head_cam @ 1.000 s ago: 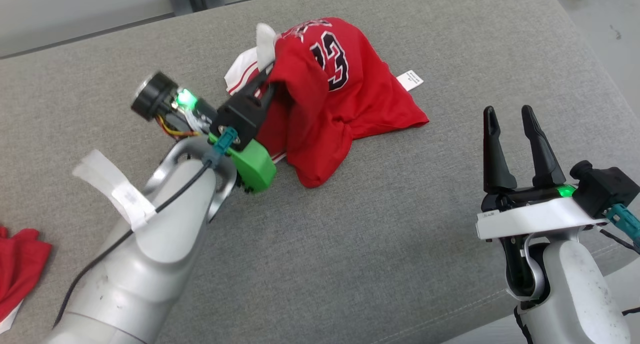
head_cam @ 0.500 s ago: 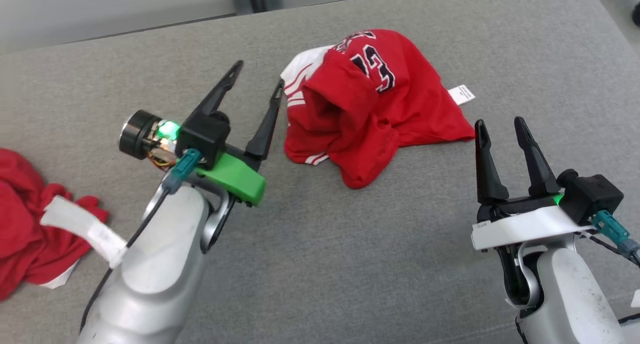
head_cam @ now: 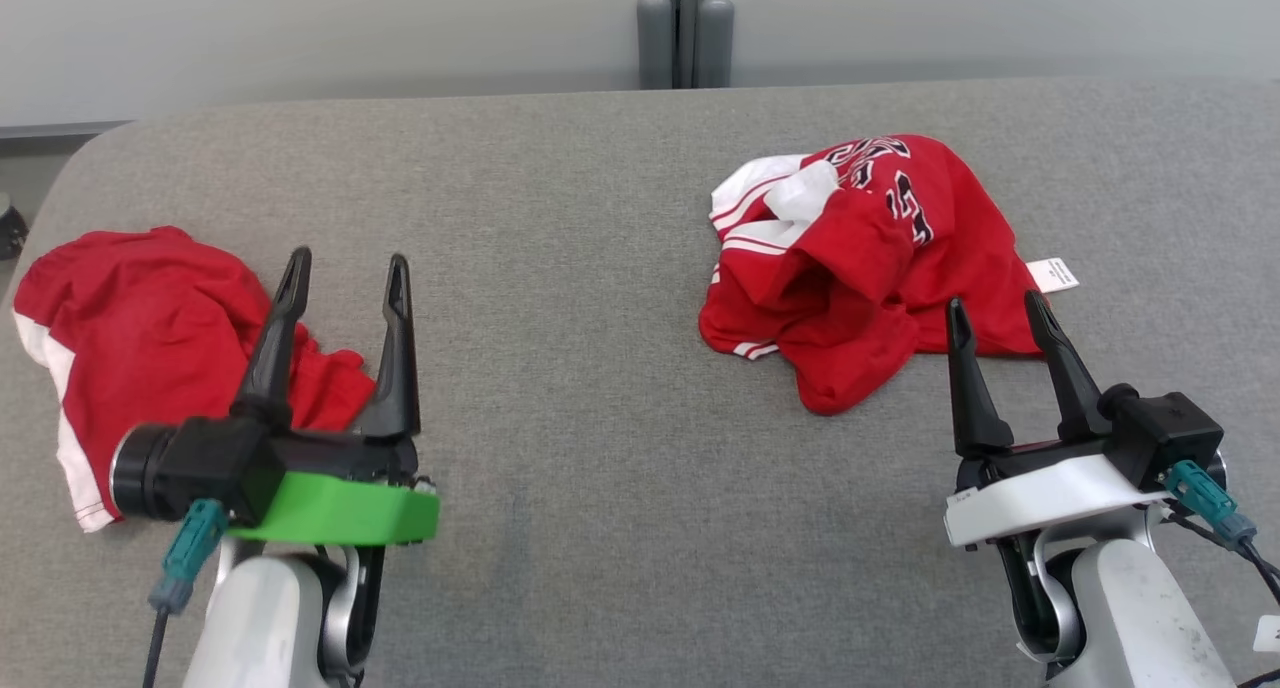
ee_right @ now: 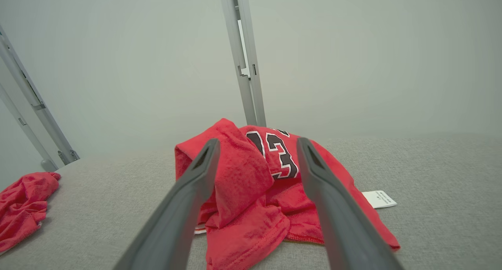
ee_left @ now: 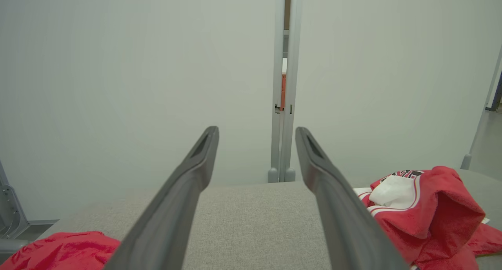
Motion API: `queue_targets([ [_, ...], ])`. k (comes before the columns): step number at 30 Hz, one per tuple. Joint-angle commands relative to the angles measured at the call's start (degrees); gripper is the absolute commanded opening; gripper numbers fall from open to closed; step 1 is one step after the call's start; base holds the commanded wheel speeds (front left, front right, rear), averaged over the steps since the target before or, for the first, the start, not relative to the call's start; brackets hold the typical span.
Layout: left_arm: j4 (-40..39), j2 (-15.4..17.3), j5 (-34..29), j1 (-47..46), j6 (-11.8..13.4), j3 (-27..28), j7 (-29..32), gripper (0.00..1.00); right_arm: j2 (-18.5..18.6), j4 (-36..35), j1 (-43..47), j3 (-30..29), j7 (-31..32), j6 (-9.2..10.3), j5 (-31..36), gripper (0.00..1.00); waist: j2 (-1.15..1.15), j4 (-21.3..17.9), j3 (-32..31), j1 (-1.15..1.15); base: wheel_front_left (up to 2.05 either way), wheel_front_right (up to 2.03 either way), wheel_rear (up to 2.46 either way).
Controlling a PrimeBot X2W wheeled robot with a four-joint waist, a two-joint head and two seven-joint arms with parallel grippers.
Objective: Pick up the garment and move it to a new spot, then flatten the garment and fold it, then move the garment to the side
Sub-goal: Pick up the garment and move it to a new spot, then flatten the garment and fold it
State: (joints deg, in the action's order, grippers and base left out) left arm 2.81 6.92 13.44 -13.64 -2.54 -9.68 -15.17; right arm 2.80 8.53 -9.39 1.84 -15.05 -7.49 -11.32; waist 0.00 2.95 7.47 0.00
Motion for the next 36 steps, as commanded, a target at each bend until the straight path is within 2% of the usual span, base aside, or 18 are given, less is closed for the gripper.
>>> queue_targets([
  [1, -0.99, -0.78, -0.54, 2.18, -0.45, 1.13, 0.03, 1.00, 0.16, 0.05, 1.03, -0.13, -0.20, -0.01, 0.08, 1.00, 0.00, 1.83, -1.70, 0.00, 0.00, 0.00, 0.00],
  [6, -3.16, -3.40, -0.44, 7.84, -1.54, 3.86, 0.03, 1.00, 0.16, 0.68, 1.46, -0.30, -0.19, -0.01, -0.19, 1.00, 0.00, 1.82, -1.58, 0.00, 0.00, 0.00, 0.00],
  [11, -3.07, -3.94, -0.96, 8.91, -2.47, 4.05, 0.03, 1.00, 0.15, 0.87, 1.81, -0.27, -0.19, -0.01, -0.07, 1.00, 0.00, 1.89, -1.36, 0.00, 0.00, 0.00, 0.00],
  [17, -1.71, -4.03, 1.38, 7.93, -3.11, 2.42, 0.03, 1.00, 0.16, 0.92, 1.15, -0.42, -0.19, -0.01, 0.43, 1.00, 0.00, 1.97, -0.92, 0.00, 0.00, 0.00, 0.00],
  [31, 4.08, -3.99, -0.44, 7.11, -4.47, -1.90, 0.02, 1.00, 0.16, 2.05, 0.75, -3.23, -0.19, -0.01, 0.52, 1.00, 0.00, 0.81, -0.48, 0.00, 0.00, 0.00, 0.00],
  [36, 4.36, -3.99, -0.28, 6.38, -4.58, -2.79, 0.03, 1.00, 0.16, 6.31, -1.25, -3.47, -0.19, -0.01, 1.02, 1.00, 0.00, 1.34, 1.49, 0.00, 0.00, 0.00, 0.00],
])
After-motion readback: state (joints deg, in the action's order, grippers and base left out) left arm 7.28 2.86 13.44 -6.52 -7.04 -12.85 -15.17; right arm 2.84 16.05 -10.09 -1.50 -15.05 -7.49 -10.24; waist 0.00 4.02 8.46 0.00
